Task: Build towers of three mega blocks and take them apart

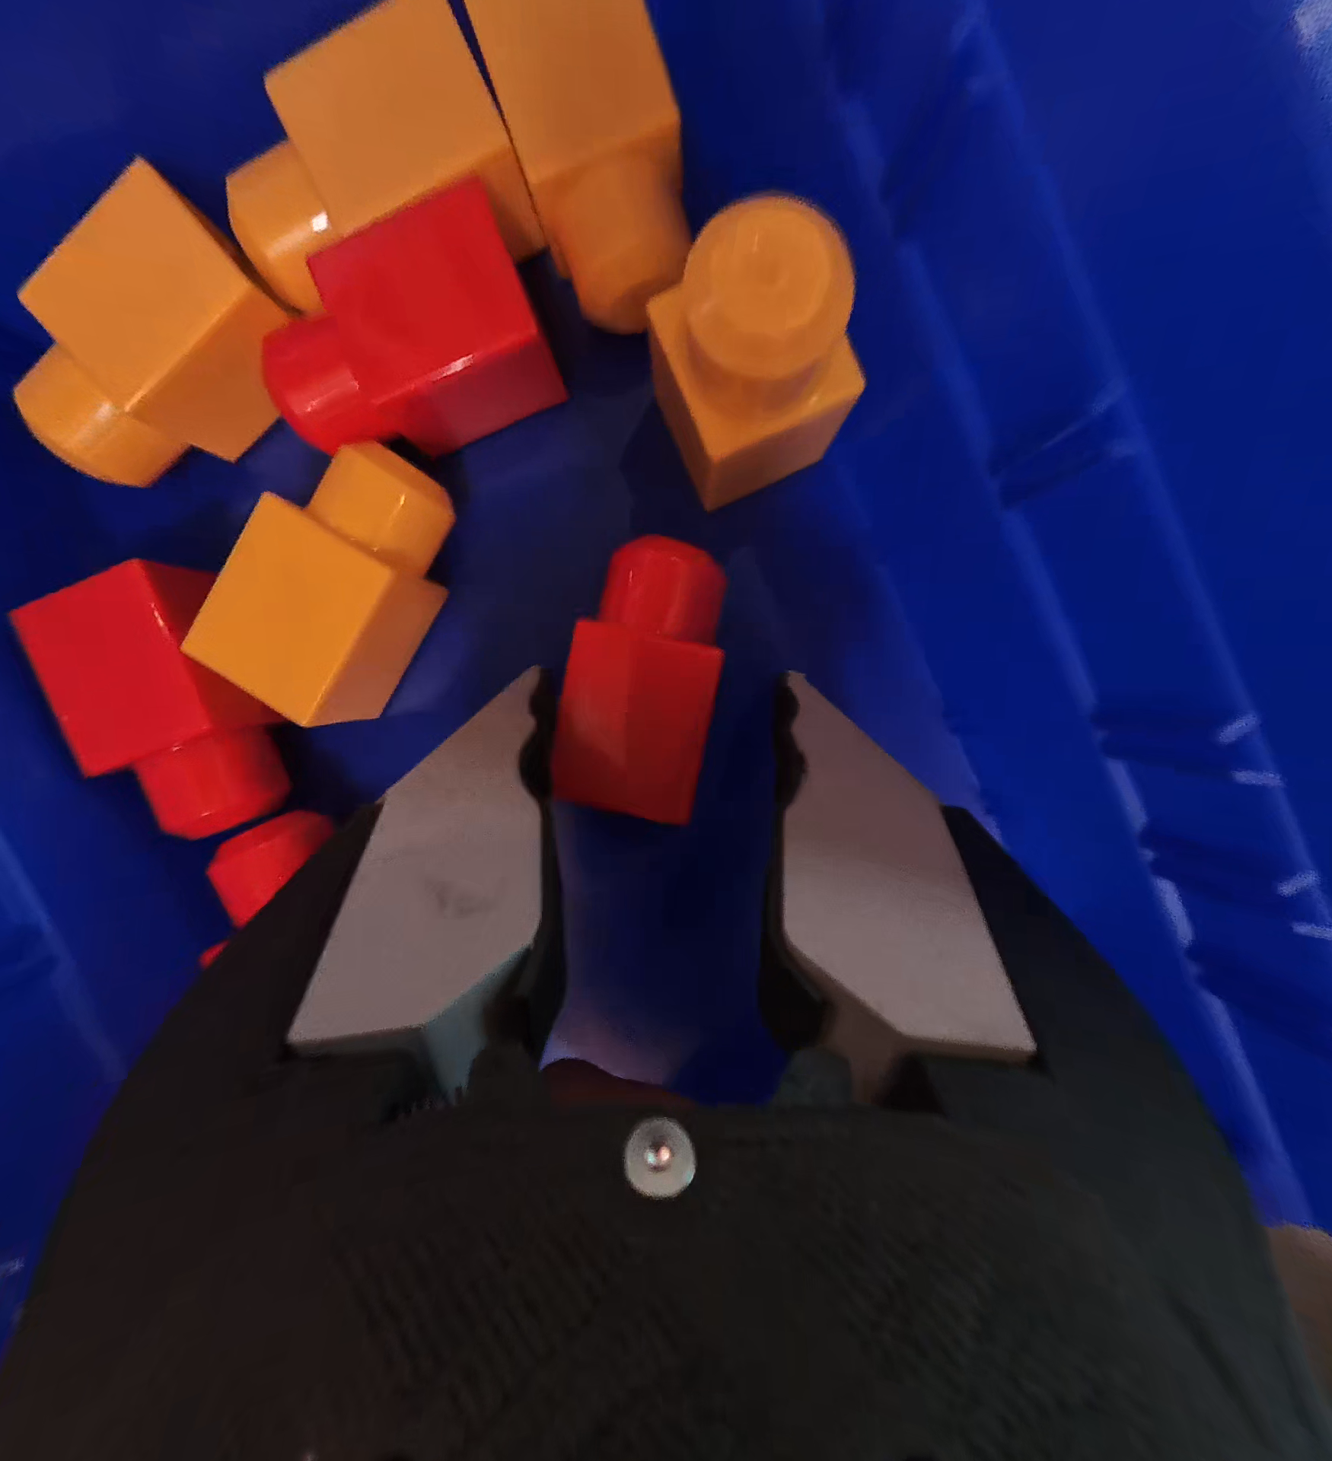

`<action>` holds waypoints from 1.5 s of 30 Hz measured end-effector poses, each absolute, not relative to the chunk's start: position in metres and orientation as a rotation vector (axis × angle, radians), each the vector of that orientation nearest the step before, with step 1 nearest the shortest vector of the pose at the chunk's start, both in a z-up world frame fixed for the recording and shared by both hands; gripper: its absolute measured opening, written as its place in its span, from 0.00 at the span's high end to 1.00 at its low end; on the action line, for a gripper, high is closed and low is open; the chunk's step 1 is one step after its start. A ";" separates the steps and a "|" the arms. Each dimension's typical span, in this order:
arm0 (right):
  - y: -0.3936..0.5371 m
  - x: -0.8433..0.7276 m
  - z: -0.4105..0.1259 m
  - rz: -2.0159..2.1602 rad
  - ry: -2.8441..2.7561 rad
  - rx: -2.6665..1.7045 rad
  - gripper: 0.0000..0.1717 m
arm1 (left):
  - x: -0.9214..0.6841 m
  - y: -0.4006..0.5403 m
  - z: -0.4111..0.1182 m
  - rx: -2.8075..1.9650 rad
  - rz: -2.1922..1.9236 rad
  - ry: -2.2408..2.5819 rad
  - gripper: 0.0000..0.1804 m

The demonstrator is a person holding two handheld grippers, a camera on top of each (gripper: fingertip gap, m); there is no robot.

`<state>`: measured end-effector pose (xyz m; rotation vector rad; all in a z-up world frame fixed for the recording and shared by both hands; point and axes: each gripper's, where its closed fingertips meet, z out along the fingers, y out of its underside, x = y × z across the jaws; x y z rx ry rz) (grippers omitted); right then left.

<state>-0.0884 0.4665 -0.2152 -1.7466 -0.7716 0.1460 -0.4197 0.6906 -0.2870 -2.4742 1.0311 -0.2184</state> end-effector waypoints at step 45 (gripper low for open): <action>0.422 -0.130 -0.162 1.013 -0.697 -1.589 0.85 | -0.108 0.416 -0.186 -1.355 -1.063 1.298 0.81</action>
